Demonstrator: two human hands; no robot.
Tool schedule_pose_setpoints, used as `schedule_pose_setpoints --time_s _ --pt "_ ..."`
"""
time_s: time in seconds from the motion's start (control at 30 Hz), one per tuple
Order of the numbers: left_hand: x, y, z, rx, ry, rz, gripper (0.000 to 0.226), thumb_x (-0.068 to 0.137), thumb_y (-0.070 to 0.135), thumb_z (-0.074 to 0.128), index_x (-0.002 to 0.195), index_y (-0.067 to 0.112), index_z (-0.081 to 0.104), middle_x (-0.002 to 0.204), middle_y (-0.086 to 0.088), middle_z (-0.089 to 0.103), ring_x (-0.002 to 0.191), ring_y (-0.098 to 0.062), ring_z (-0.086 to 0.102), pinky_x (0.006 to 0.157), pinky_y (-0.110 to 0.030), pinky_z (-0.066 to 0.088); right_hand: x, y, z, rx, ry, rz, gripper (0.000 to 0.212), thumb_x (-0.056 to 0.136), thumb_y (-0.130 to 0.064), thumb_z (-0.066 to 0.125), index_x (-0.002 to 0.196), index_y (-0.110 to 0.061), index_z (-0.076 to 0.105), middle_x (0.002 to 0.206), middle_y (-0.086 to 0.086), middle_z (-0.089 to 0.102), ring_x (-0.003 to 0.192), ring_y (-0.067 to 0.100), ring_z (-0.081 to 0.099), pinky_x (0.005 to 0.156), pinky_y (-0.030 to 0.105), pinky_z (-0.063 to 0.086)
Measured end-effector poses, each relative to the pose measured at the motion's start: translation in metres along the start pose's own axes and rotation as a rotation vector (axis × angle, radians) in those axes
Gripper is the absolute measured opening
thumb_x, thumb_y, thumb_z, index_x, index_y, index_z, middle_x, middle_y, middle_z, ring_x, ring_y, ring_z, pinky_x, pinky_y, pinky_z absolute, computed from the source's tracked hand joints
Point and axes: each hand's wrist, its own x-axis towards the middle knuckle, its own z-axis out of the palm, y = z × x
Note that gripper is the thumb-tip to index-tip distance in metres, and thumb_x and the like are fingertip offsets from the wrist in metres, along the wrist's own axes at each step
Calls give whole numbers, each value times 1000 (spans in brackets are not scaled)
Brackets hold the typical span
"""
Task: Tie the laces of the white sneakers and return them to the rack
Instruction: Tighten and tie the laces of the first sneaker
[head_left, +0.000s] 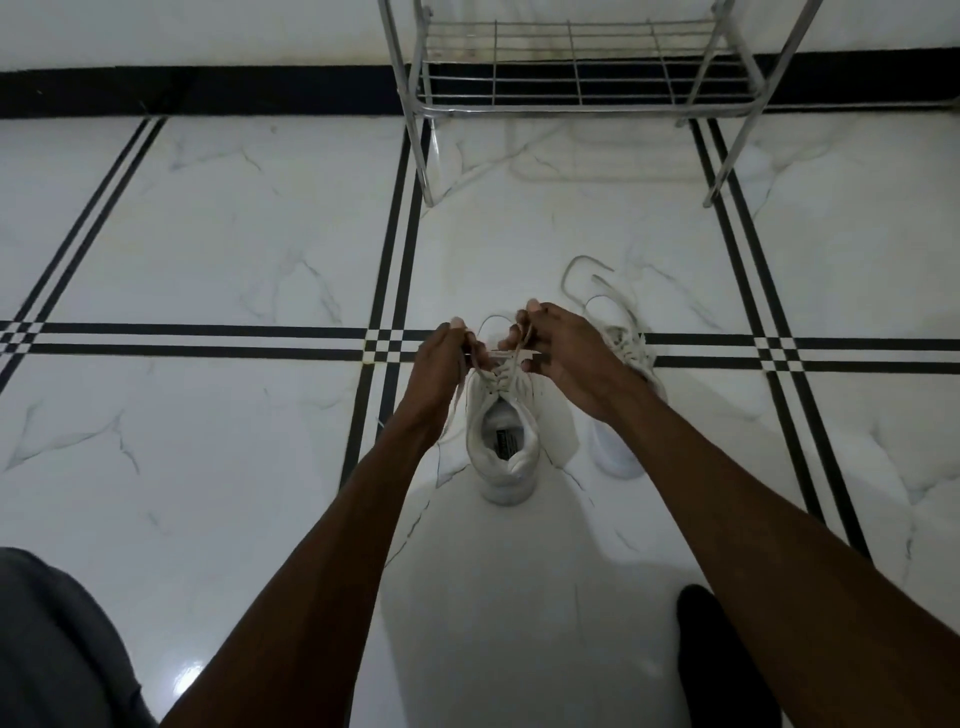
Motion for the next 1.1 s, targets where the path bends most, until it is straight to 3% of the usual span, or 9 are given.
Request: schedule_pose_setpoints --time_s 0.13,0.33,0.5,0.6,0.8,0.9,0.97,1.03,1.1 --pt "6 -13 -2 124 -45 84 25 110 25 42 110 9 61 84 -3 60 75 -14 59 81 -37 55 4 7 2 -195 23 -101 25 102 -22 51 119 -18 69 85 1 61 81 16 57 65 29 45" --pt "2 -12 -1 298 -90 183 27 110 18 40 132 19 57 84 4 61 73 -5 57 71 -20 53 6 6 0 -396 23 -79 46 98 -5 53 139 -25 54 99 3 74 84 15 66 67 31 47" --pt "5 -15 -4 397 -154 268 36 106 5 40 137 19 54 85 1 59 75 -8 57 74 -23 52 9 9 2 -307 192 -14 26 92 -10 66 113 -11 52 91 9 80 81 22 75 59 29 49" --pt "9 -16 -4 472 -208 316 39 106 4 41 139 20 54 88 -2 64 75 -5 61 74 -23 53 13 8 3 -227 215 -18 15 83 -6 76 96 1 70 92 22 77 81 32 77 64 31 56" --pt "12 -14 -4 542 -232 345 24 106 10 49 127 20 53 86 -4 71 72 -13 68 67 -33 56 12 9 -4 -253 -83 -46 24 88 -9 71 104 10 72 106 35 70 91 33 71 94 41 58" --pt "14 -13 -4 555 -221 353 25 102 6 55 124 11 44 87 -11 75 71 -13 72 67 -33 59 14 12 1 -246 30 -61 31 82 -22 79 97 5 75 95 32 72 76 27 67 82 38 60" --pt "14 -11 -3 484 -202 318 28 101 4 58 124 3 42 94 -22 74 71 -11 73 70 -29 58 16 15 5 -121 127 -34 29 84 -18 78 100 7 73 89 27 71 71 24 65 76 35 59" --pt "13 -10 -6 329 -164 214 34 100 2 59 127 7 39 92 -26 75 75 -18 73 70 -28 58 17 18 5 10 118 -1 26 88 -10 73 106 8 71 92 23 70 77 25 65 75 31 58" --pt "11 -10 -9 242 -134 113 42 99 0 59 133 13 38 88 -20 76 74 -13 71 69 -24 56 15 18 0 -53 64 -33 24 88 -6 71 108 7 71 96 24 72 84 30 69 75 28 59"
